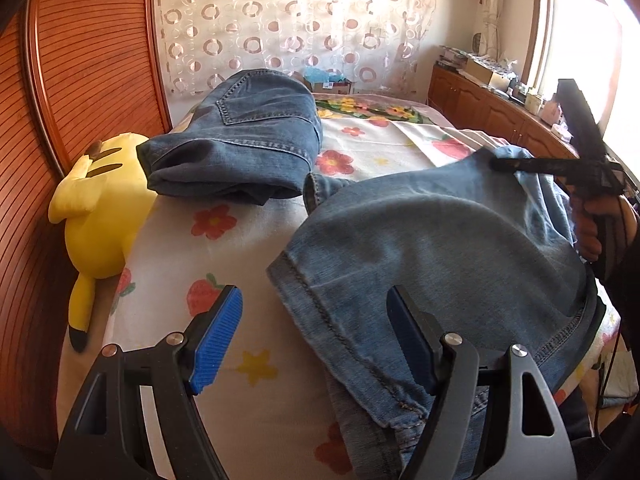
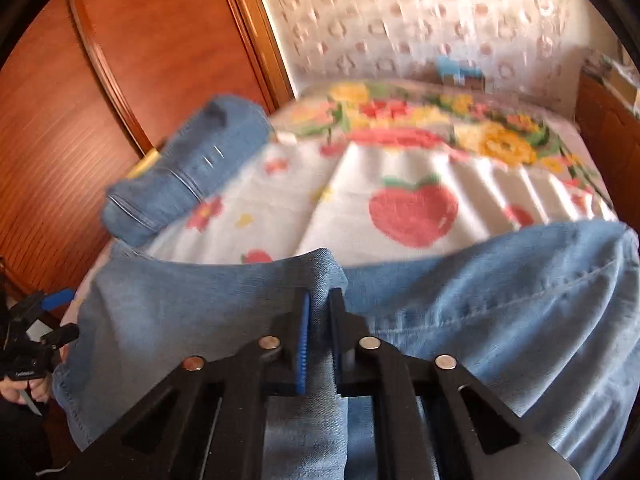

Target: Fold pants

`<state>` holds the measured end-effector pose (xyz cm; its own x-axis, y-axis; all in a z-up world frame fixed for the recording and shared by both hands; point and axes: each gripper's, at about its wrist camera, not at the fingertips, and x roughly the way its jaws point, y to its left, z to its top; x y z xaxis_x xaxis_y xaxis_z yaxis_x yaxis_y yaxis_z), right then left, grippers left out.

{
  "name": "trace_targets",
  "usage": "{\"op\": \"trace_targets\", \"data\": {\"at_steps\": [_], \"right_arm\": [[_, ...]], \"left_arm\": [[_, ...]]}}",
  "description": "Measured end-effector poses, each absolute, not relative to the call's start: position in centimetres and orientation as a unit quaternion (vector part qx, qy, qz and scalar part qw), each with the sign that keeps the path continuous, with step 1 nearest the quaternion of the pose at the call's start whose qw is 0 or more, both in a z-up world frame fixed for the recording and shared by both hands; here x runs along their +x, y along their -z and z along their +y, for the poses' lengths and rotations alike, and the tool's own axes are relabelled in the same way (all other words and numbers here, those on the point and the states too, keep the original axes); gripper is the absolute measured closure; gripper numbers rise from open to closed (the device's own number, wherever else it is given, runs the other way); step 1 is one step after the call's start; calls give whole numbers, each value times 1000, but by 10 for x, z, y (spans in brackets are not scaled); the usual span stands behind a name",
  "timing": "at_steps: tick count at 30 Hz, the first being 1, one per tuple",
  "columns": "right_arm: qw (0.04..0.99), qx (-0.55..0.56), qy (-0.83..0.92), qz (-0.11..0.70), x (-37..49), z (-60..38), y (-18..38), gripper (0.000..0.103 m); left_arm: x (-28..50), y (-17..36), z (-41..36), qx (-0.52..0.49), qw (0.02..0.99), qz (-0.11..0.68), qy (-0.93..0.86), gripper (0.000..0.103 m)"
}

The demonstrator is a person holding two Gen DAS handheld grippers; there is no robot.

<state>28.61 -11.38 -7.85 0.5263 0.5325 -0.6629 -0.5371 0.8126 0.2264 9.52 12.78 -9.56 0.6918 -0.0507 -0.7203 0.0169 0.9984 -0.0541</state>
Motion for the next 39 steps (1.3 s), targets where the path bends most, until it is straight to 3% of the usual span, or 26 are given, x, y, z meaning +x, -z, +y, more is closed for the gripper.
{"op": "trace_targets", "data": {"at_steps": [3,10,16,17,24,26,29,39], "right_arm": [[902,24,-283,326,274,-134,65,96],[895,-36,-223,385,292,-119,101,96],[890,-46,-232,390,292,-118,98,84],[891,-46,-234,385,285,-119,95,82],[898,-48,-239,367,246,-151,87,77],[899,-47,-238,365,238,-158,89,77],[901,-40,-238,361,225,-171,91,77],[908,-4,-215,358,204,-226,96,77]], "left_arm": [[94,94,128,-22,920,390,18,27],[100,94,127,-25,921,388,20,27],[116,96,134,-39,919,392,24,29],[119,96,136,-46,919,392,26,35],[145,103,140,-73,911,405,37,53],[148,106,139,-80,909,408,44,72],[139,95,132,-59,922,381,33,91],[148,57,139,-40,935,352,1,93]]}}
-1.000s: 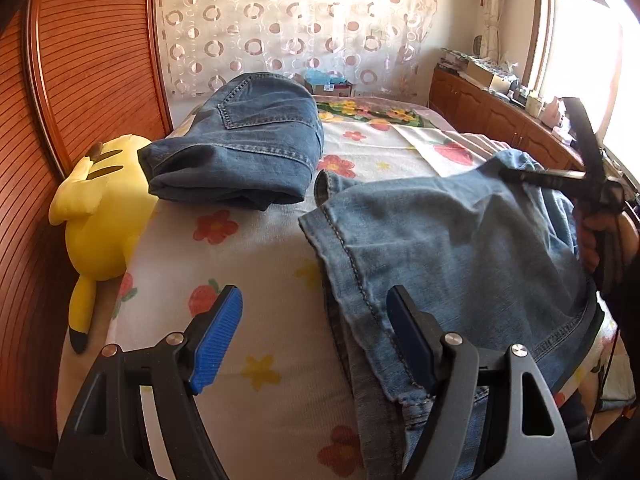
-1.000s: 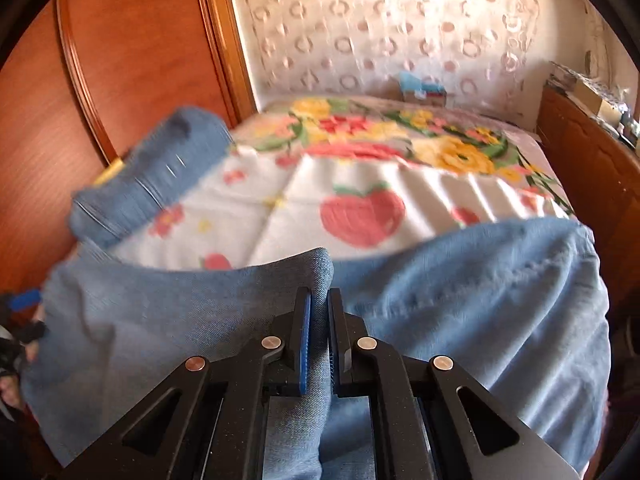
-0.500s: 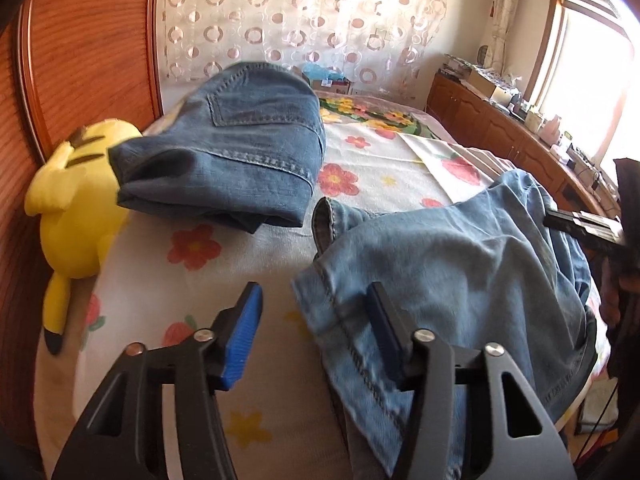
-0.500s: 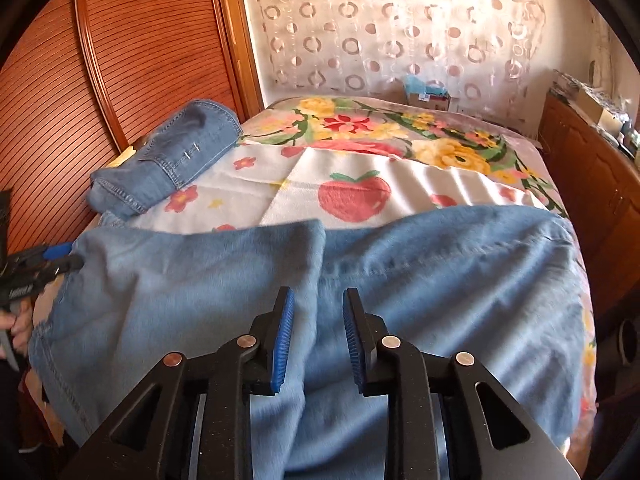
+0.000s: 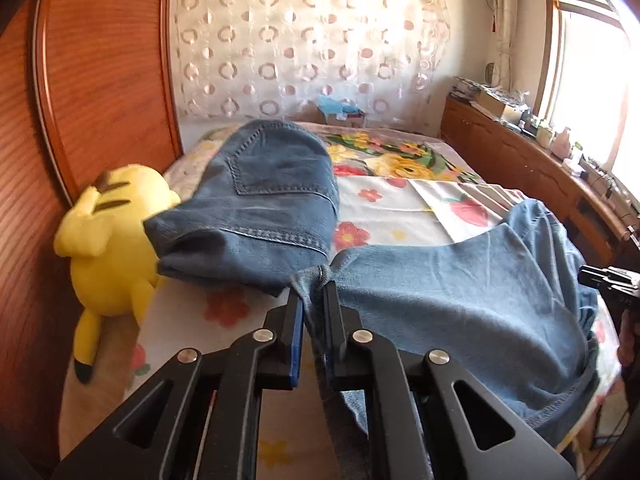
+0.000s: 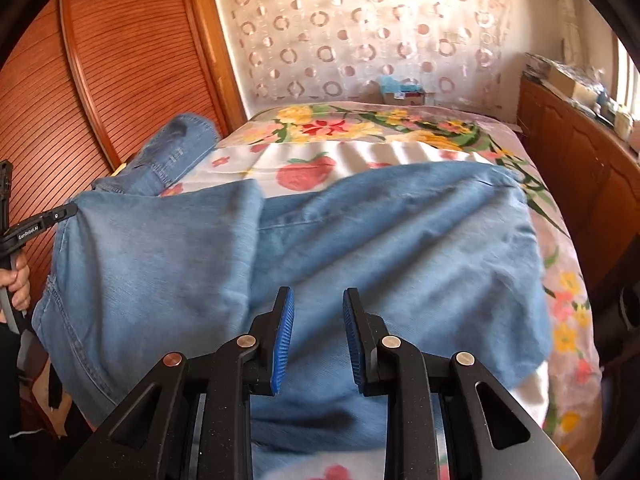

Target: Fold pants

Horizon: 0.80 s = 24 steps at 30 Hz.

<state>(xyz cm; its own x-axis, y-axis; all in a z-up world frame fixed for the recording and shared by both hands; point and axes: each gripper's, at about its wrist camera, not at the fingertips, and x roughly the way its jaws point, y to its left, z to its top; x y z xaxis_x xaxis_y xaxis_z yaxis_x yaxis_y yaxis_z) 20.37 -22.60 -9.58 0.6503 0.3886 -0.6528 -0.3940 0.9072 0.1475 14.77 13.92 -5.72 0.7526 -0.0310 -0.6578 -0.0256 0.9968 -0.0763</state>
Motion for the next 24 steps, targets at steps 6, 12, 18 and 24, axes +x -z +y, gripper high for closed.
{"op": "trace_targets", "data": {"at_steps": [6,12,18,24], "right_arm": [[918,9,-185,350,189,-257,97,66],[923,12,-161,351,175,-275,100,64],[926,15,-144,348,157,-288,101,64],[928,19,-124,351,155,-295,103,64]], "left_arm": [[141,58,132,-26,934,356,6,71],[131,51,111,-21,940,340,31,23],[124,52,71,2,940,335,63,23],[122,60,36,13,933,345,100,23]]}}
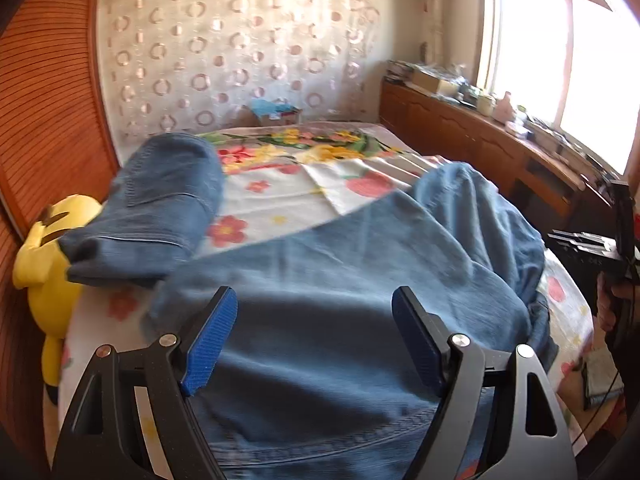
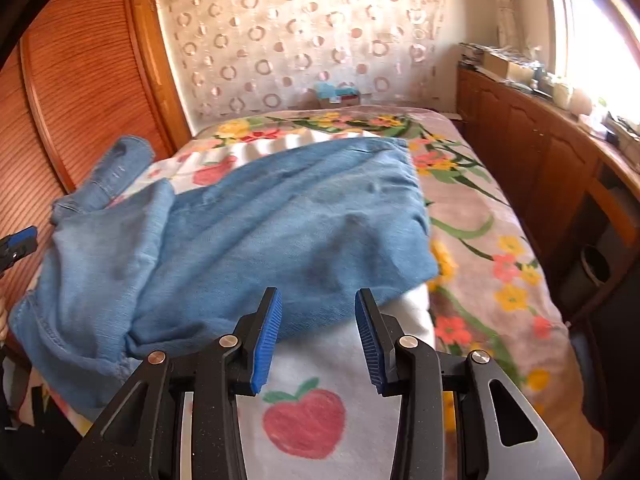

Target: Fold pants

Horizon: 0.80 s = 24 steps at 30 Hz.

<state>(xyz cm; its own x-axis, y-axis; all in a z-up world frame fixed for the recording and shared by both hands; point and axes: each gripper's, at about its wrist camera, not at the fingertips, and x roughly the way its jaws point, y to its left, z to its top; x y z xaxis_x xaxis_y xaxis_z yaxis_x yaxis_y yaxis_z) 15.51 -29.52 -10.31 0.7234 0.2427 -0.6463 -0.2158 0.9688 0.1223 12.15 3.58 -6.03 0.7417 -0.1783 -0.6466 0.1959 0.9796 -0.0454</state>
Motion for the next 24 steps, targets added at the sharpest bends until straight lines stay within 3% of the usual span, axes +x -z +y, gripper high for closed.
{"op": "trace_targets", "data": {"at_steps": [24], "right_arm": [[911,76,-75,398,191,-316,113,64]], "left_arm": [[115,97,-6,28,912,389,129,23]]}}
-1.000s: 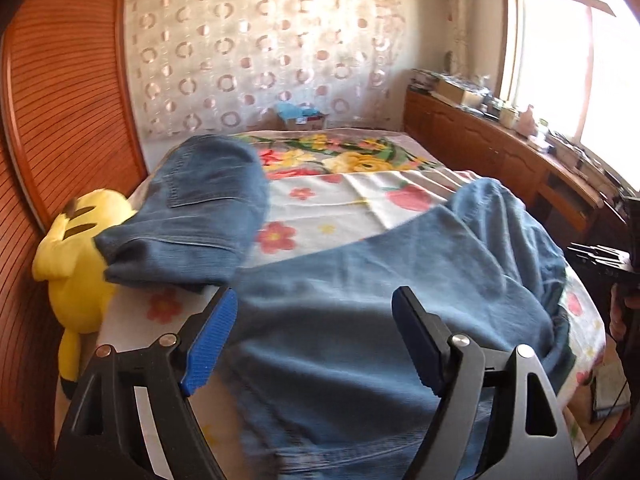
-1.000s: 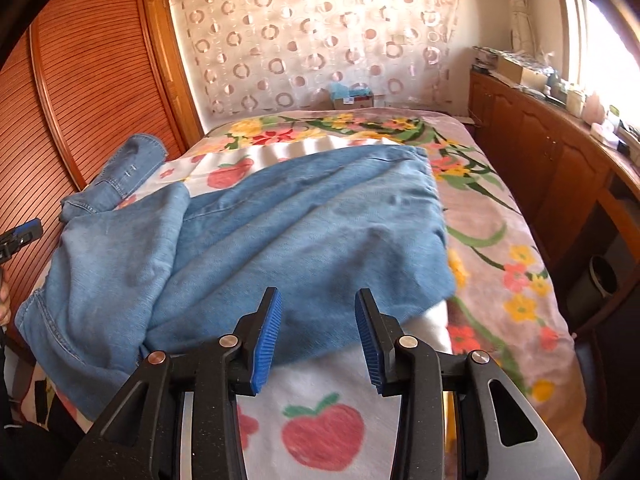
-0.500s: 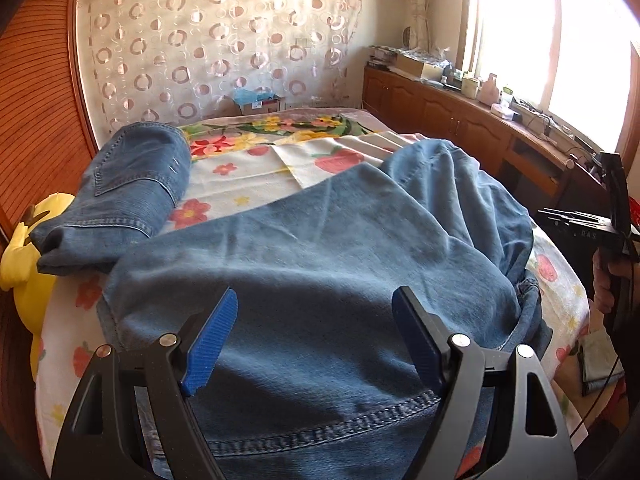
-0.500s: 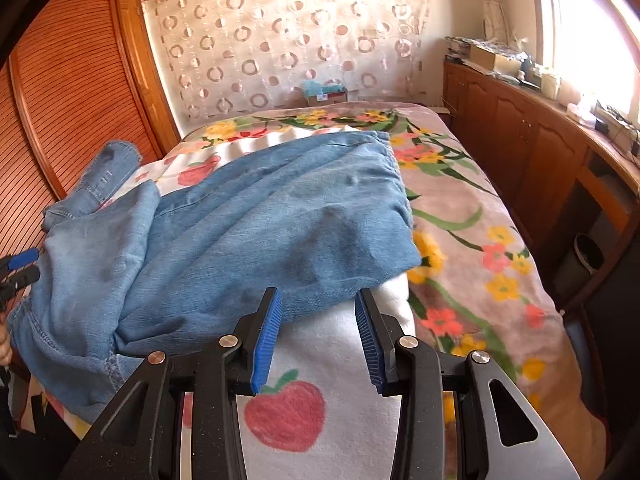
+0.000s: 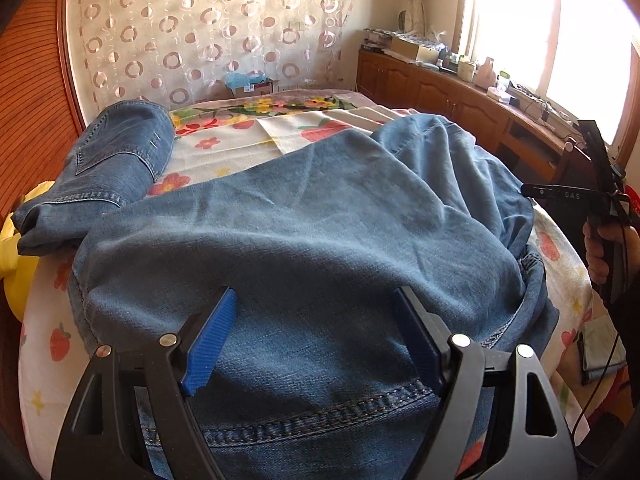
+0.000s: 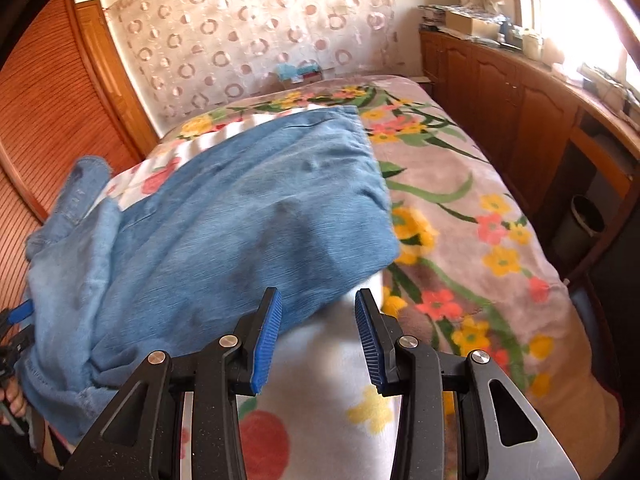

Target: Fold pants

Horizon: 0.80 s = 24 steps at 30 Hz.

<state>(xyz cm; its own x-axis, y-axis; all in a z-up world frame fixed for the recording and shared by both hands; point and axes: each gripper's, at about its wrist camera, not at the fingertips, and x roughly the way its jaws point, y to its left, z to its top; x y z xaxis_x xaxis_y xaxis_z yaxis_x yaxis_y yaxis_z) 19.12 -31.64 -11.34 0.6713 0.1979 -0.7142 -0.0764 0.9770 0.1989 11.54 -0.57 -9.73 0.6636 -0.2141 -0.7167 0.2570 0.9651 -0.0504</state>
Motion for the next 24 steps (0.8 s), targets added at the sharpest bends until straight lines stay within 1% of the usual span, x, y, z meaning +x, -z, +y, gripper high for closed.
{"op": "trace_targets", "data": {"at_steps": [11,12,14,15,16,17,20,24], "right_arm": [[901,106,-63,416,211,-325,121,64],[902,108,-63,413,212,-325,120,67],[907,102,-53,405,211,-324,118,79],[910,94,-50,401,212,-324,117,83],[913,89,-47,395,211,-324,116,95],[918,81,-43,385,209,-322,113,100],[930,66,-50,358,202,-319,102,101],[936,61,-48,342,198,-317,91,101]], "left_arm": [[112,96,-5,28,912,388,132,23],[112,96,-5,28,912,388,131,23],[111,96,-4,27,912,387,131,23],[112,95,-4,27,912,387,130,23],[112,95,-4,26,912,387,130,23],[112,95,-3,26,912,387,130,23],[111,94,-2,25,913,386,130,23],[109,93,0,23,914,384,131,23]]}}
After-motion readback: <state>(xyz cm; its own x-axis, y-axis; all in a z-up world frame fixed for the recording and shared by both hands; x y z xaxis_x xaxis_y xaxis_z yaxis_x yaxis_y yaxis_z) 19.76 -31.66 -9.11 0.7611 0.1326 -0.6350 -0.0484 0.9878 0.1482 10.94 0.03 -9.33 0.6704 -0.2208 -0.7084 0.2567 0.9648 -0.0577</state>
